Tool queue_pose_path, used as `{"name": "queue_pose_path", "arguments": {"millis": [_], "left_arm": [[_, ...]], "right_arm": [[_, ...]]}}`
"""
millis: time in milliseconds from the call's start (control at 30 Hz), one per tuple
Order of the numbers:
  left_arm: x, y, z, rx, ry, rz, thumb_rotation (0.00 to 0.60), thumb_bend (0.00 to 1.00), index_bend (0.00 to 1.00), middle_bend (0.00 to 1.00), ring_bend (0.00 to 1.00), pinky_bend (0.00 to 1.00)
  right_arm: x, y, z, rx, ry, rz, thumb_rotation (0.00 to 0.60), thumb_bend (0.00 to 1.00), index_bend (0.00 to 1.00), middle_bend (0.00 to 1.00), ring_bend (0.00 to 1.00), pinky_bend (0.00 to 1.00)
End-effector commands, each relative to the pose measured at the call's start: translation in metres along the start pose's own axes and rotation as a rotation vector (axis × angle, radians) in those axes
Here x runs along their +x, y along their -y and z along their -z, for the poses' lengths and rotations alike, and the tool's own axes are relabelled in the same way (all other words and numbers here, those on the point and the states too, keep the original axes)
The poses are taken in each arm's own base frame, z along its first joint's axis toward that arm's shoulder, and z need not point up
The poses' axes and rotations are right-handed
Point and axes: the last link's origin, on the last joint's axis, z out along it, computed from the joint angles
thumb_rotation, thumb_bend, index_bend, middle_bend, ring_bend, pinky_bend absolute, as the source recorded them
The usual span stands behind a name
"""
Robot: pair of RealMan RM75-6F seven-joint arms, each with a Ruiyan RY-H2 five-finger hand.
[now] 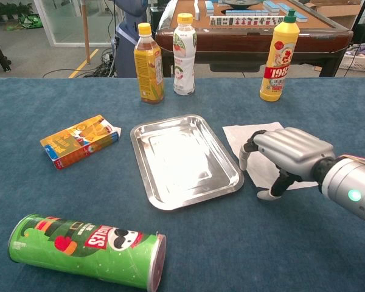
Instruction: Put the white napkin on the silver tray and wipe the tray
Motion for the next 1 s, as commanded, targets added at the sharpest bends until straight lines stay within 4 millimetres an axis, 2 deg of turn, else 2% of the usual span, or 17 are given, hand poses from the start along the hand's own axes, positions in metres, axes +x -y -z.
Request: {"name": "queue_pose_path", "arguments": {"millis": [33,300,467,633,1000], "left_arm": [[0.0,0.0,0.0,-0.001,0.002,-0.001,0.6,0.27,0.2,0.12,0.12,0.0],[-0.001,0.0,-0.001,0.0,0.004,-0.001,0.6,0.27,0.2,0.12,0.12,0.0],[-0.003,0.0,-0.001,0.0,0.008,-0.003,0.6,0.27,0.2,0.12,0.12,0.0],[-0.003,0.0,-0.002,0.003,0.008,-0.003,0.6,0.27,0.2,0.12,0.12,0.0],[-0.004,0.0,-0.003,0.001,0.012,-0.006,0.6,0.27,0.2,0.12,0.12,0.0]], "right_arm": [[0.0,-0.002,-0.002,-0.009,-0.006,0.014,0.6,0.18,0.42,0.29,0.13,0.31],[0.002,-0.01,-0.01,-0.042,-0.015,0.021,0.6,0.18,0.42,0.29,0.13,0.31],[0.002,-0.011,-0.011,-0.052,-0.017,0.017,0.6,0.18,0.43,0.29,0.13,0.31],[0.004,-0.011,-0.011,-0.054,-0.022,0.012,0.6,0.19,0.5,0.3,0.13,0.32],[0.01,-0.013,-0.01,-0.067,-0.021,0.019,0.6,0.2,0.5,0.3,0.13,0.32]]}}
